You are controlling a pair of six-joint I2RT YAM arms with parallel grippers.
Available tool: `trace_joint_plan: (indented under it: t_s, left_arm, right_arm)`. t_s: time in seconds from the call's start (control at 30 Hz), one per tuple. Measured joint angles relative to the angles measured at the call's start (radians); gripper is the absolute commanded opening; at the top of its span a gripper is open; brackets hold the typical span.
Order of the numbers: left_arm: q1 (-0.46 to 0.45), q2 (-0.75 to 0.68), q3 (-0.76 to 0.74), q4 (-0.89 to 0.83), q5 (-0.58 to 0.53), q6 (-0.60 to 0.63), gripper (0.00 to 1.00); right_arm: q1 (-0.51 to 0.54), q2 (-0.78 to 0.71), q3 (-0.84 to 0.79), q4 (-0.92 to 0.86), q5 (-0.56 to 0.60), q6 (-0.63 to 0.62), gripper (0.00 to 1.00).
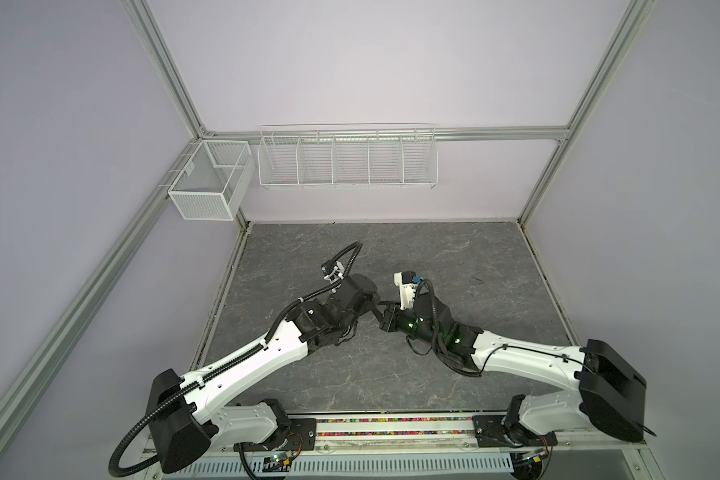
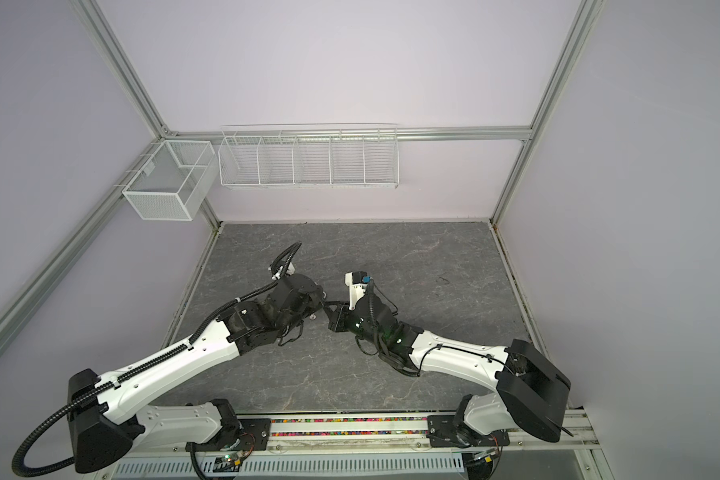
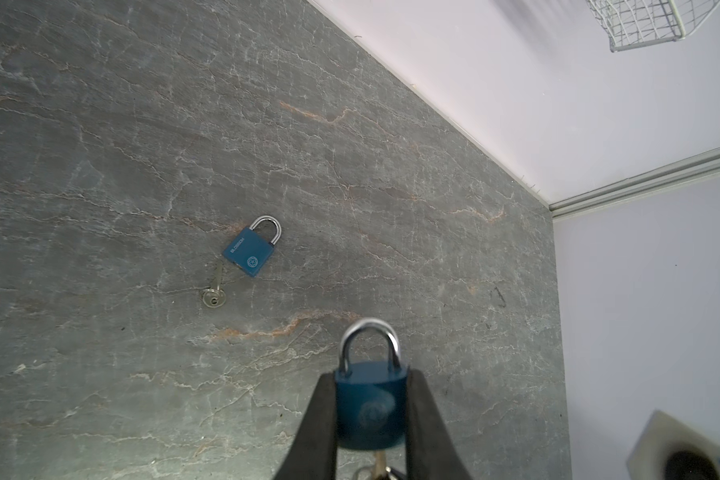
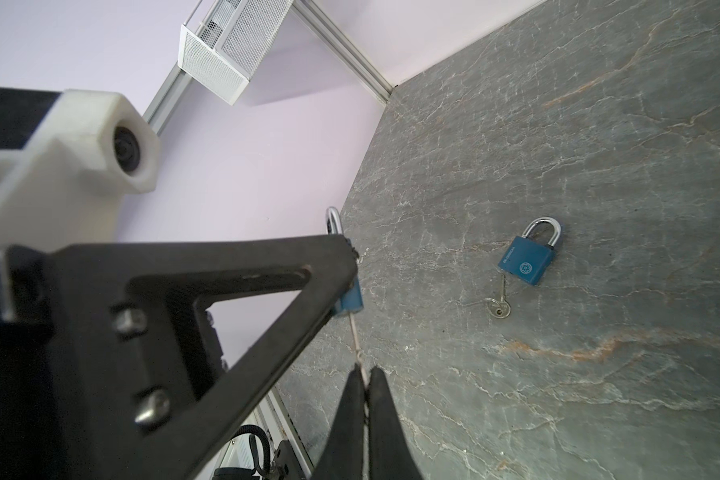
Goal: Unlock with the key
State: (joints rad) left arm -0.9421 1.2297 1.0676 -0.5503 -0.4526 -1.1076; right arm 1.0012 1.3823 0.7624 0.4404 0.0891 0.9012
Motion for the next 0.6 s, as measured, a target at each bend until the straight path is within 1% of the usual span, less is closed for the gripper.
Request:
trace_joint_plan:
  t_s: [0.27, 0.6]
  left_arm:
    - [0.003, 0.0, -0.003, 0.009, 0.009, -0.012, 0.0]
    - [0.009, -0.001, -0.024, 0.041, 0.06, -0.038, 0.0]
  right_arm:
    - [-0.005, 0.012, 0.0, 0.023, -0.003, 0.003, 0.06]
    - [-0.011, 0.023, 0.0, 0.04, 0.004, 0.0, 0.06]
